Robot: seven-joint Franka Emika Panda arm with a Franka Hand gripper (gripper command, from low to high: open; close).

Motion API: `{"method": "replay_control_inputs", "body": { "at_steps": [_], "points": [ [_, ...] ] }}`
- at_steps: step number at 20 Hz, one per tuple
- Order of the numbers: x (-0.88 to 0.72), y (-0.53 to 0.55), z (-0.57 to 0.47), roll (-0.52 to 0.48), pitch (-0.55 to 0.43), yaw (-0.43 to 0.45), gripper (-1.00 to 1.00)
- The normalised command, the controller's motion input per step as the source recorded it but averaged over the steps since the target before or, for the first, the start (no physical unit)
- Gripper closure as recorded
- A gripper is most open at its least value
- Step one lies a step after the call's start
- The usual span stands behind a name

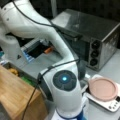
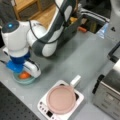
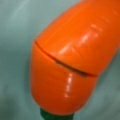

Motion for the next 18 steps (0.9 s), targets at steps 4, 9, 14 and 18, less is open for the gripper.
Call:
{"method": "replay_control_inputs", "body": {
  "at_steps": [4,9,14,18],
  "points": [
    [-0.05,0.07,-0.21,-0.016,-0.147,-0.097,-1.00],
    [-0.08,0.11,-0.25,-0.022,-0.149,-0.090,-1.00],
    [-0.11,0.14,-0.33,-0.017,-0.137,-0.056,1.00],
    [-0.12,0.18,-0.38,-0.020,-0.108,-0.047,1.00]
  ]
}}
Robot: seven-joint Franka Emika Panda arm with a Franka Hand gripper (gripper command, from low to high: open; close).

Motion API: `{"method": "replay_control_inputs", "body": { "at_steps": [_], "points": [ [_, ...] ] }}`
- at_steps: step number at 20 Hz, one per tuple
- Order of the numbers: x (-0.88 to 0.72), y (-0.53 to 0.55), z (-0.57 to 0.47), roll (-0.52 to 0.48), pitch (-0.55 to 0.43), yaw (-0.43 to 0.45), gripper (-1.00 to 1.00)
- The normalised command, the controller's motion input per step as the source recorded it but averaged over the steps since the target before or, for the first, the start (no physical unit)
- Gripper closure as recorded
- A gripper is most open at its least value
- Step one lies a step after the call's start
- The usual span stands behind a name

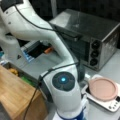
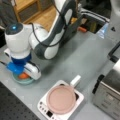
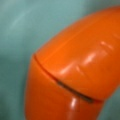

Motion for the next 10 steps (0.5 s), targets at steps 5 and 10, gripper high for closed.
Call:
{"method": "replay_control_inputs", "body": {
  "at_steps": [5,10],
  "points": [
    [-0.14,0.24,-0.45,-0.006,-0.088,-0.053,1.00],
    [-0.13,0.25,-0.41,-0.001,-0.089,-0.065,1.00]
  ]
}}
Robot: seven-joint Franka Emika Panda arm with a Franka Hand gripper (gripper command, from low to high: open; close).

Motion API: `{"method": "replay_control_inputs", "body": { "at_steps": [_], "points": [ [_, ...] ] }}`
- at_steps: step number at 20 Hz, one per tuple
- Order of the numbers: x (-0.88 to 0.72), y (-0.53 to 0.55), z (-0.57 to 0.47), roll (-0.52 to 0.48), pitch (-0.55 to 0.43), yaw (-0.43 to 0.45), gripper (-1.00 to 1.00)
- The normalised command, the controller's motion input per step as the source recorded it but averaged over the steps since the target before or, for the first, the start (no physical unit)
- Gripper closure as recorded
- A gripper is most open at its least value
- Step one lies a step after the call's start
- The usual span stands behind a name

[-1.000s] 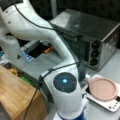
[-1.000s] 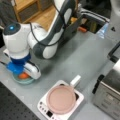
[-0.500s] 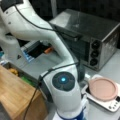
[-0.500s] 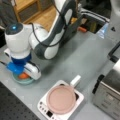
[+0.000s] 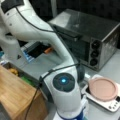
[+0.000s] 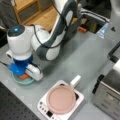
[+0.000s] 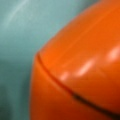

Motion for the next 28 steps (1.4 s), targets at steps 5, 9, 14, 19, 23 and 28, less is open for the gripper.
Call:
{"method": "replay_control_inputs", "body": {
  "at_steps": [5,9,14,19,23,28],
  "points": [
    [-0.10,0.20,-0.24,0.000,-0.081,-0.065,1.00],
    [-0.12,0.15,-0.22,-0.008,-0.078,-0.075,1.00],
    [-0.14,0.13,-0.10,-0.035,-0.050,-0.076,1.00],
    [-0.17,0.13,0.19,-0.067,0.024,-0.059,1.00],
    [-0.13,0.18,0.34,-0.097,0.075,-0.054,1.00],
    [-0.05,0.26,0.22,-0.127,0.076,-0.064,1.00]
  ]
}}
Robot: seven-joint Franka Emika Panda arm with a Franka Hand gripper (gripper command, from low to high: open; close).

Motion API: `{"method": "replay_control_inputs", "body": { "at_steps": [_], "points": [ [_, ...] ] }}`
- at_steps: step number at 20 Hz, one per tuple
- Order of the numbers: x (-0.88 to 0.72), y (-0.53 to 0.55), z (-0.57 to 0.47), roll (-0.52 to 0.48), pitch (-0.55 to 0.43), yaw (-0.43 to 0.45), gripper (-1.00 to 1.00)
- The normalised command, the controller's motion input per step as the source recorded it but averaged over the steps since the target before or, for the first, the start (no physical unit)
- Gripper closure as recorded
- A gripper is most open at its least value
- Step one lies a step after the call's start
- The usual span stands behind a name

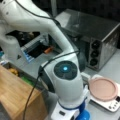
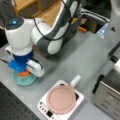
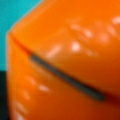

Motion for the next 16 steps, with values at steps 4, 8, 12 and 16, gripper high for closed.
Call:
{"method": "replay_control_inputs", "body": {
  "at_steps": [4,8,12,16],
  "points": [
    [-0.03,0.36,0.09,-0.151,0.054,-0.056,1.00],
    [-0.10,0.63,0.04,-0.165,0.020,0.003,1.00],
    [-0.17,0.80,0.00,-0.190,0.015,0.019,1.00],
    [-0.20,0.70,-0.05,-0.199,-0.032,0.003,1.00]
  ]
}}
